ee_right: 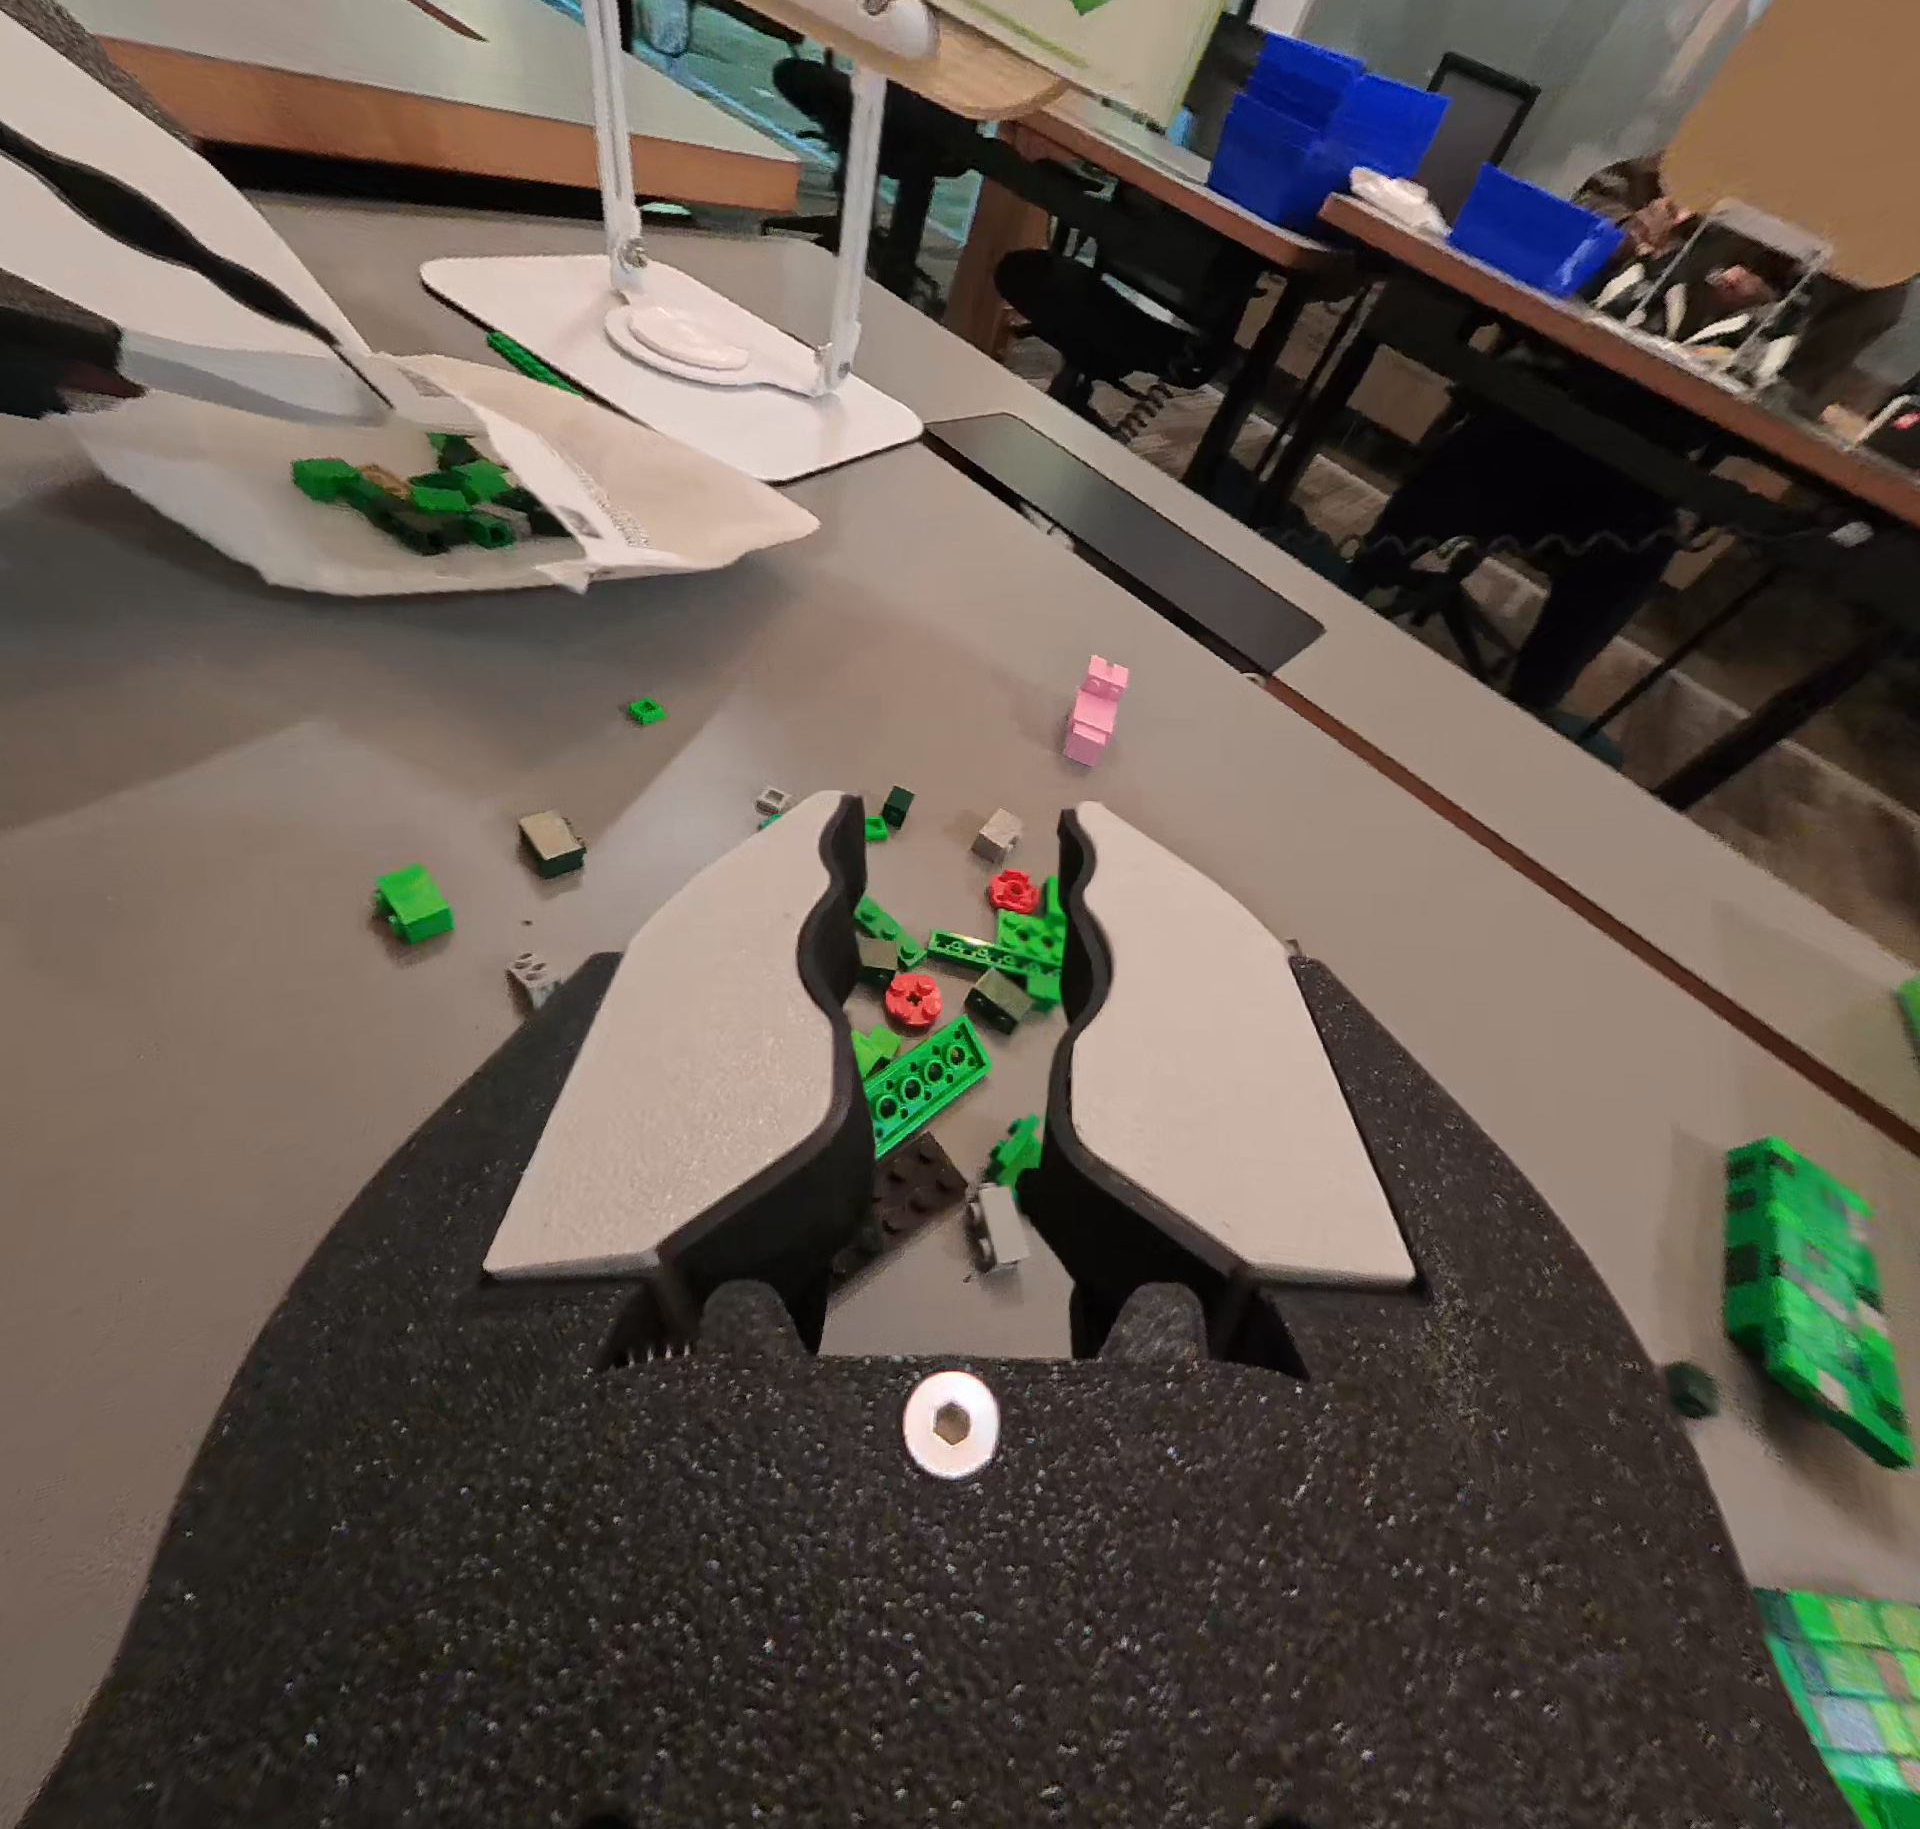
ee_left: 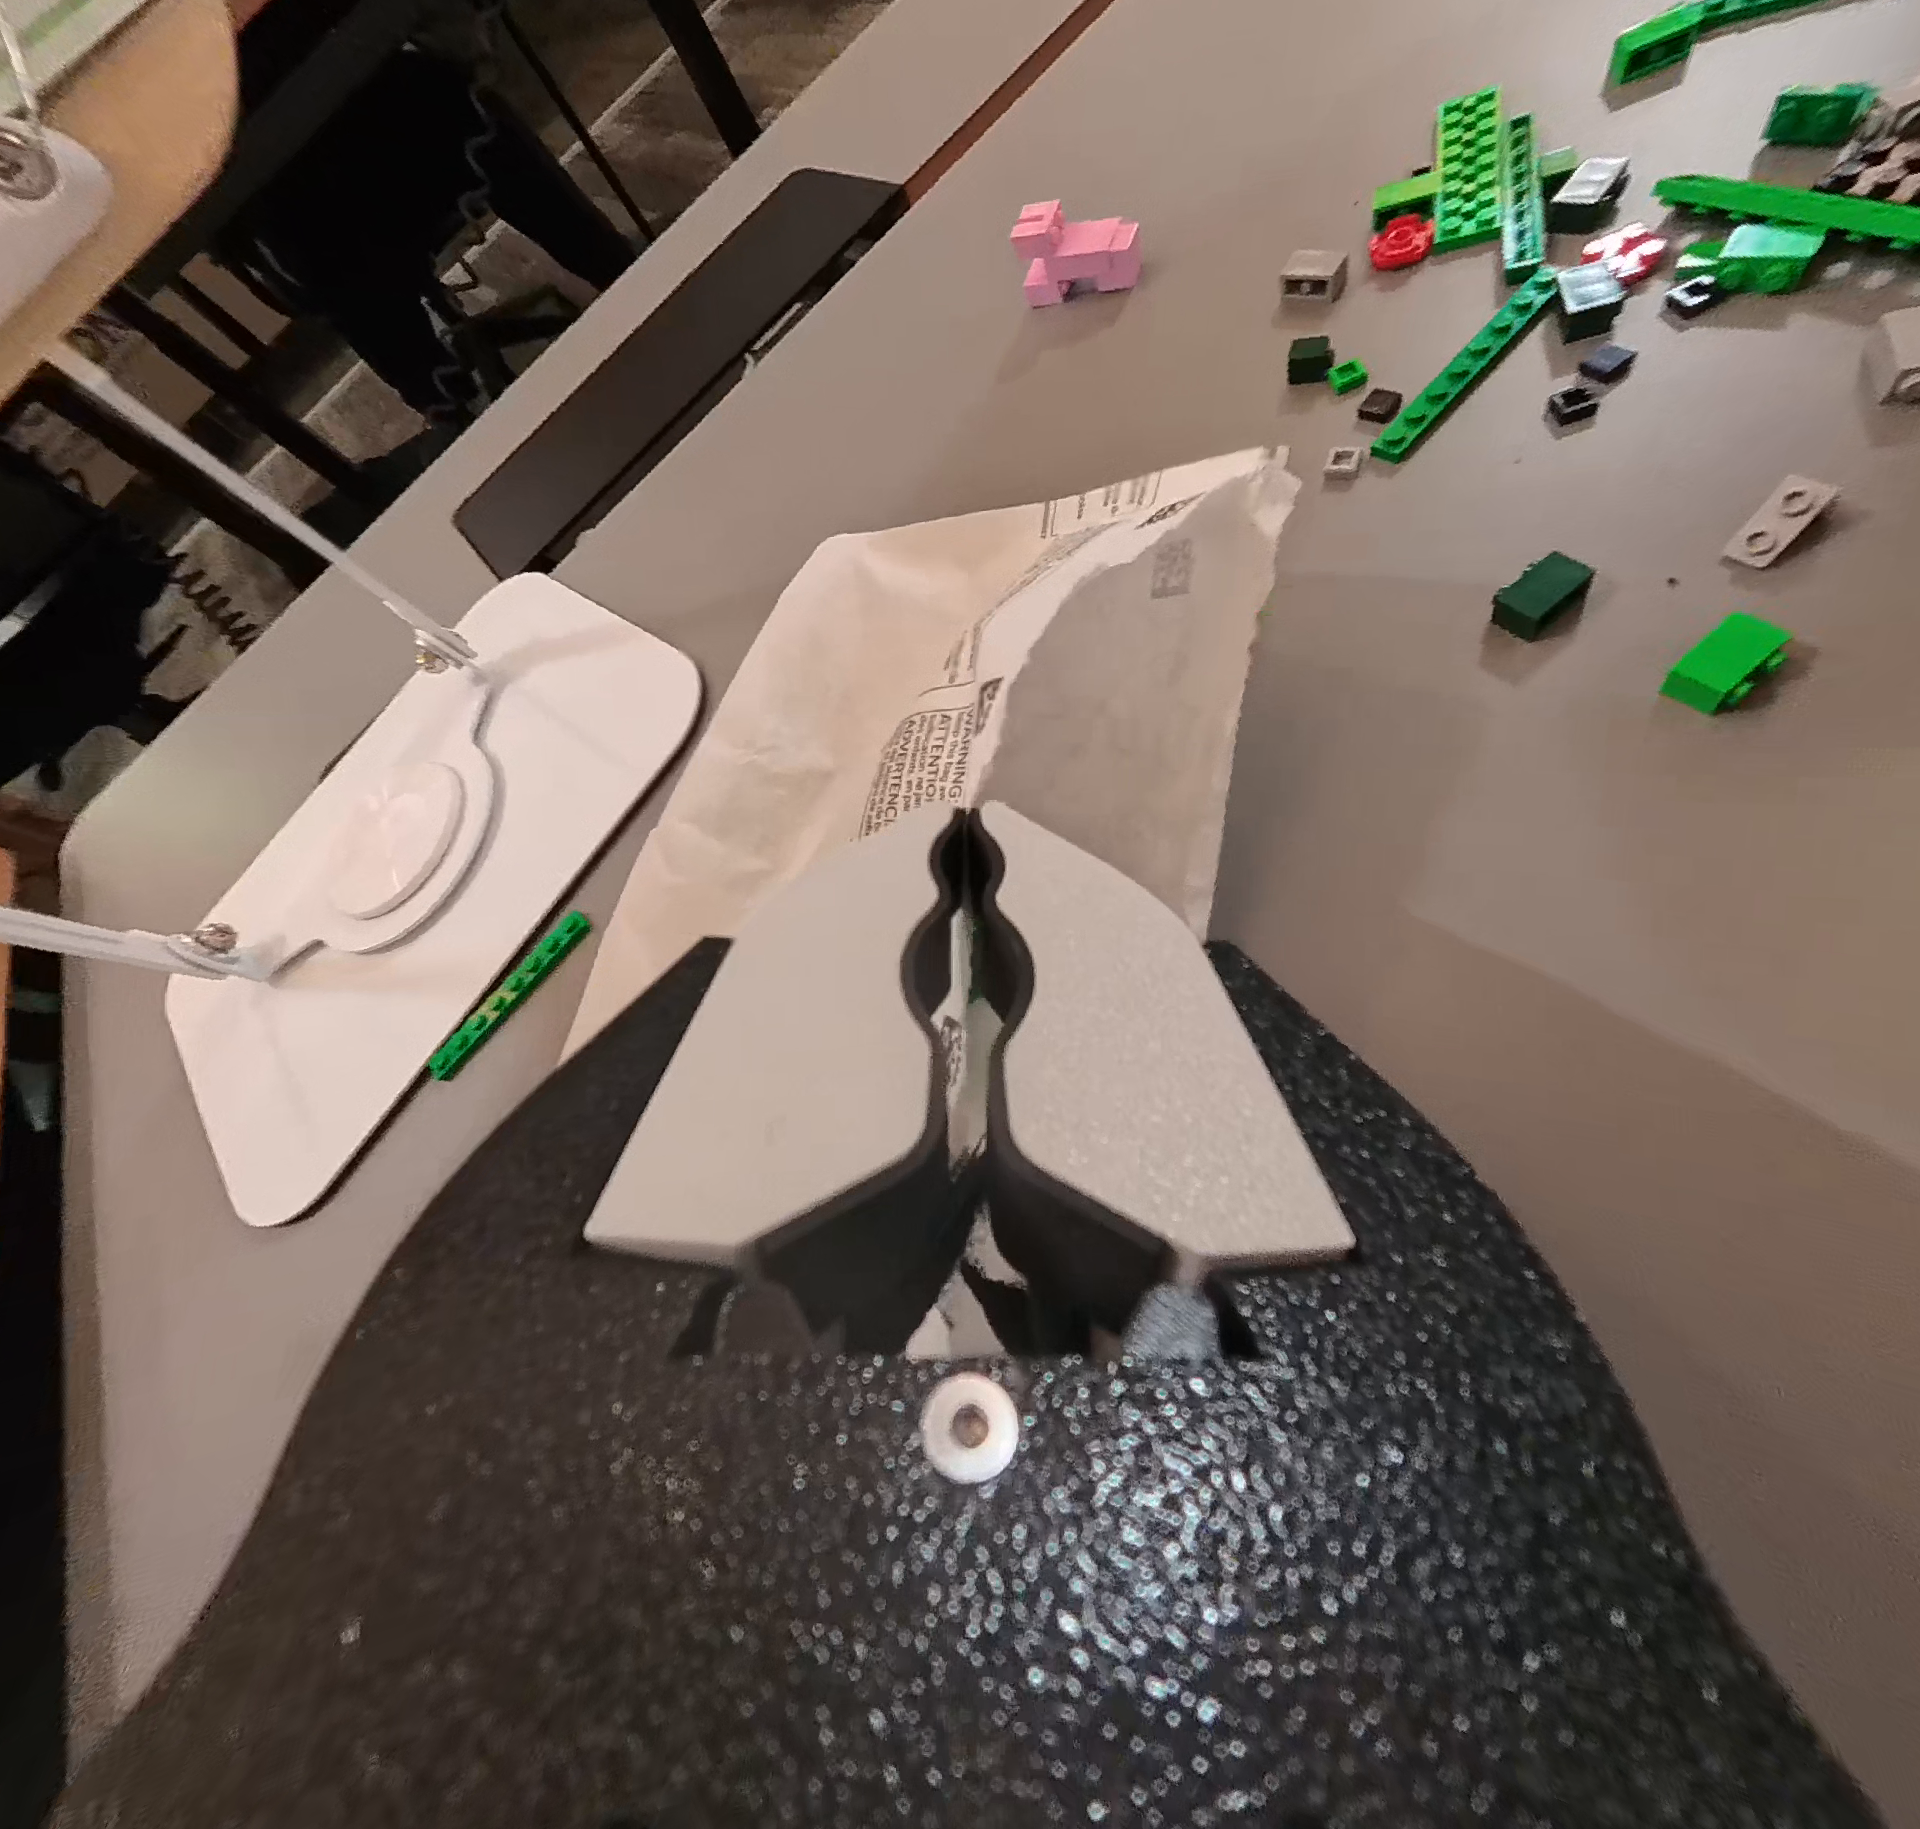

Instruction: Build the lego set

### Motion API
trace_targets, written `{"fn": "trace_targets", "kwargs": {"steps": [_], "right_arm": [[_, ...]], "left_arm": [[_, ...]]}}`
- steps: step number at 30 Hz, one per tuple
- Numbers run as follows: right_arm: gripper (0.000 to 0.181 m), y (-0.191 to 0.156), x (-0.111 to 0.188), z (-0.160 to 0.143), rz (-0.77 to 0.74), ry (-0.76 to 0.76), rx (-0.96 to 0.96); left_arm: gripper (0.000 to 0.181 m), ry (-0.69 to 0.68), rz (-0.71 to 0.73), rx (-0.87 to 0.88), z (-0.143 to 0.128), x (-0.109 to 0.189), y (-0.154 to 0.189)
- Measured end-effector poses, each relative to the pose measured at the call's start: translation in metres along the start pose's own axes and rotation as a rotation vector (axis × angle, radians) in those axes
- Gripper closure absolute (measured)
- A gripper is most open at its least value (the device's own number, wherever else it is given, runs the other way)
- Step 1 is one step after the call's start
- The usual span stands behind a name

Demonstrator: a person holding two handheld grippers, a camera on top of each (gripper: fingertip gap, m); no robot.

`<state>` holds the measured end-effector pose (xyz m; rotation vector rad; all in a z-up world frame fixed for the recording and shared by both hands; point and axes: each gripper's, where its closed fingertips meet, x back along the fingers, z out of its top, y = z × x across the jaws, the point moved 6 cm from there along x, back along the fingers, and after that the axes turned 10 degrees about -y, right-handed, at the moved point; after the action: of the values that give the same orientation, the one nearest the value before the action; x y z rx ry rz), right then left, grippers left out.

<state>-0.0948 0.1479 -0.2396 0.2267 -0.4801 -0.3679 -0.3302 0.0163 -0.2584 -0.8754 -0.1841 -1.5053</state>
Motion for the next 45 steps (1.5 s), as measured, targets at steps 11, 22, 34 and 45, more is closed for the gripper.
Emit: {"fn": "trace_targets", "kwargs": {"steps": [11,22,34,45], "right_arm": [[0.148,0.005,0.001,-0.001,-0.043,-0.005,0.004],[0.148,0.046,0.025,-0.013,-0.05,0.02,-0.16],[0.154,0.049,0.036,-0.007,-0.125,0.097,-0.105],[0.159,-0.013,0.001,-0.026,0.386,-0.195,0.082]], "left_arm": [[0.181,0.009,0.044,-0.019,0.001,0.002,-0.002],[0.181,-0.001,0.11,0.042,-0.004,0.004,-0.015],[0.181,-0.001,0.119,0.041,-0.004,0.004,-0.017],[0.181,-0.014,0.106,0.027,-0.005,0.002,-0.014]]}}
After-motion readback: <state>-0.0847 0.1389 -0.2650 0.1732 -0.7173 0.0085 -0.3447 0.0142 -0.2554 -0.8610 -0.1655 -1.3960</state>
